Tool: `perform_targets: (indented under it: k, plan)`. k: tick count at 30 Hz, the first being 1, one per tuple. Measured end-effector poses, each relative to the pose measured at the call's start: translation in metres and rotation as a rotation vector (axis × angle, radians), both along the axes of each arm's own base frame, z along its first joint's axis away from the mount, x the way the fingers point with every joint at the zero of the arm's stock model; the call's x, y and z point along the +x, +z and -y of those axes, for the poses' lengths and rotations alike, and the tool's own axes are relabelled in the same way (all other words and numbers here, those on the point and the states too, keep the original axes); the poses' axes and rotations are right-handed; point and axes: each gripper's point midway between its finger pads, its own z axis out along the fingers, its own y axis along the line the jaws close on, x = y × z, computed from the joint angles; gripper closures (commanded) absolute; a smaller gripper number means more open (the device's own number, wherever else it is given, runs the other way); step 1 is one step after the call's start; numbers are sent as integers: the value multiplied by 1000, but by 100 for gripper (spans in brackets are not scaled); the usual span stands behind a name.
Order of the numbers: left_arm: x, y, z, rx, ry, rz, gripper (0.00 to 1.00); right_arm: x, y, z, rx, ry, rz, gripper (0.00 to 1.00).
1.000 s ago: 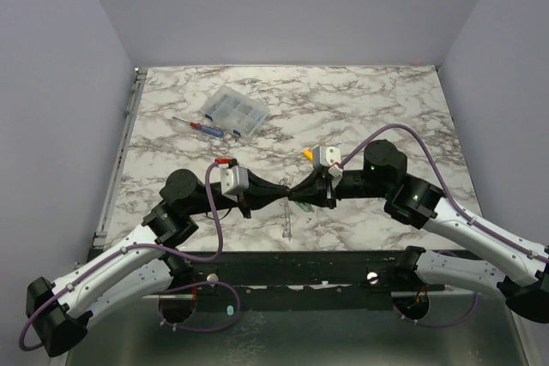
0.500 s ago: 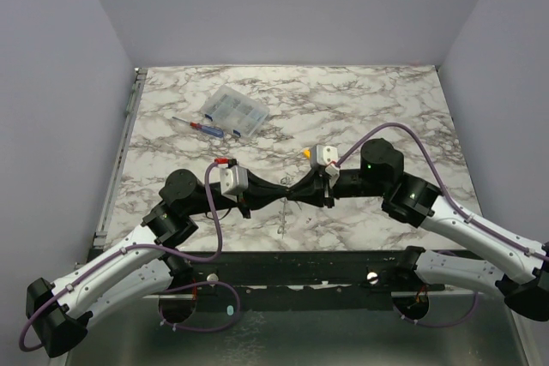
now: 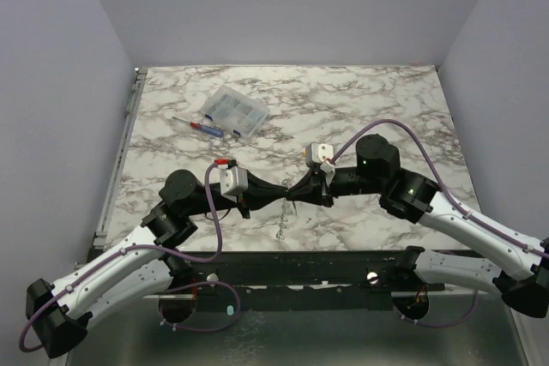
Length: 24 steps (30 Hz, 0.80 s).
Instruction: Put the keys on the keyring
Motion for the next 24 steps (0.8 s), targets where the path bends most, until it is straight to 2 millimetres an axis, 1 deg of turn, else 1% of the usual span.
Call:
perform_targets:
  k: [3,5,7,9,10,13,17,20,22,24]
  plan:
    - [1,-1,0,5,4,8,65,1,1,0,-51,-1,-19,99]
    - [4,-1,-1,6,17,17,54,4,1,3,-100,-14,-35,99]
    - [5,-1,-1,14,23,27,48,6,1,6,-145,-31,-46,99]
    - [7,-5,-1,34,28,32,48,8,0,10,-189,-49,-58,99]
    - [7,-6,-1,46,30,32,50,9,-1,12,-210,-56,-64,99]
    - [8,-10,-2,65,35,39,52,13,-6,17,-275,-84,-81,99]
    - [10,-16,-1,96,35,34,55,17,-26,20,-372,-103,-124,99]
    - [12,-20,1,112,33,27,56,14,-43,23,-438,-95,-156,99]
    - [14,-26,4,129,29,13,57,11,-48,24,-461,-84,-164,99]
    - [15,-32,5,144,26,0,59,10,-49,24,-466,-79,-165,99]
